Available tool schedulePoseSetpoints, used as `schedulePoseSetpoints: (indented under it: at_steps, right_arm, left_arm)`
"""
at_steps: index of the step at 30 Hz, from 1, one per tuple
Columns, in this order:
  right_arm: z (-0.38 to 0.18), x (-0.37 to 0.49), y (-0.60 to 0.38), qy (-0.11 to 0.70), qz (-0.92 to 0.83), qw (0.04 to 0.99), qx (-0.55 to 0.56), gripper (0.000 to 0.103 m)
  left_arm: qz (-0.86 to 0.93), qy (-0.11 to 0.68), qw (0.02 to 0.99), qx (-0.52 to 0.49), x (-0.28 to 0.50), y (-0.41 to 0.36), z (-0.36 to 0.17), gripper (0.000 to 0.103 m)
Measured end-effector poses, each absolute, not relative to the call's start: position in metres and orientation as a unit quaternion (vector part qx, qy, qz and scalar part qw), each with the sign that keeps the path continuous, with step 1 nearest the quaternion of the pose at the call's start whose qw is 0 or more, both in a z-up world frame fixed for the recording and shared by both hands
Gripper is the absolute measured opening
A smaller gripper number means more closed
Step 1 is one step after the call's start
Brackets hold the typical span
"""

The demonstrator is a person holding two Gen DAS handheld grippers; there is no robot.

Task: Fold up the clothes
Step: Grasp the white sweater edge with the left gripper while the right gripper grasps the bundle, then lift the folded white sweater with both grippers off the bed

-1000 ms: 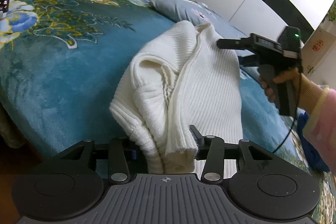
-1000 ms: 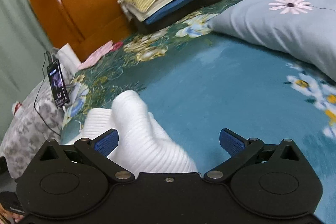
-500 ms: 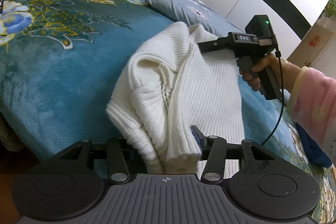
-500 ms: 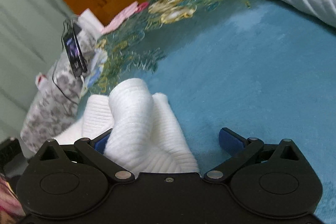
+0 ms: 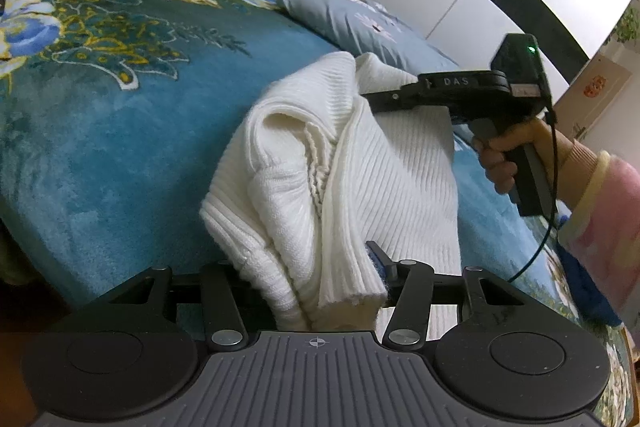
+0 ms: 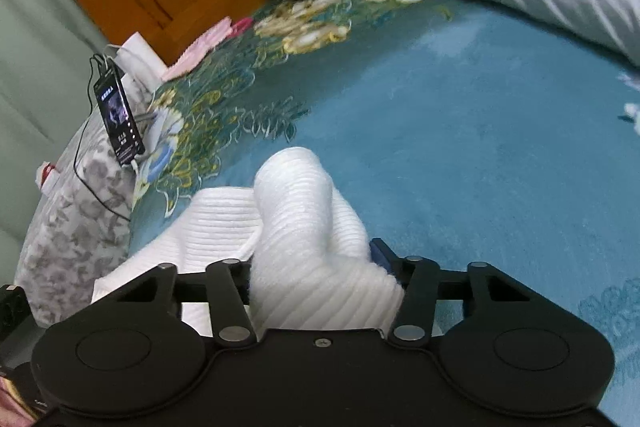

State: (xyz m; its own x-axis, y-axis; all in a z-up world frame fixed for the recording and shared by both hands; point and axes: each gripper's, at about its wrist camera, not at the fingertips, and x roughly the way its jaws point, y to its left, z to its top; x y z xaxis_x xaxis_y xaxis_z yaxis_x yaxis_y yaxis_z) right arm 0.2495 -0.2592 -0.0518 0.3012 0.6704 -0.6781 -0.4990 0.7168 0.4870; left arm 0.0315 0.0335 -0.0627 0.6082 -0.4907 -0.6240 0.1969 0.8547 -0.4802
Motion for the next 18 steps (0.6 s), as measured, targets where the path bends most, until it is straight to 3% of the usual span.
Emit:
schedulePoseSetpoints:
  at_steps: [4, 18]
  right_arm:
    - [-0.042, 0.238, -0.265, 0.450, 0.351, 0.816, 0.099, 0.043]
    - [-0.017, 0.147, -0.332, 0.402, 0.290, 0.853, 0.166, 0.037]
  left_arm:
    - [-0.201, 0.391, 0.877, -0.192, 0.029, 0.039, -0.060, 0.034]
    - [-0.277, 0.372, 0.860, -0.212, 0.028, 0.032, -0.043, 0.031]
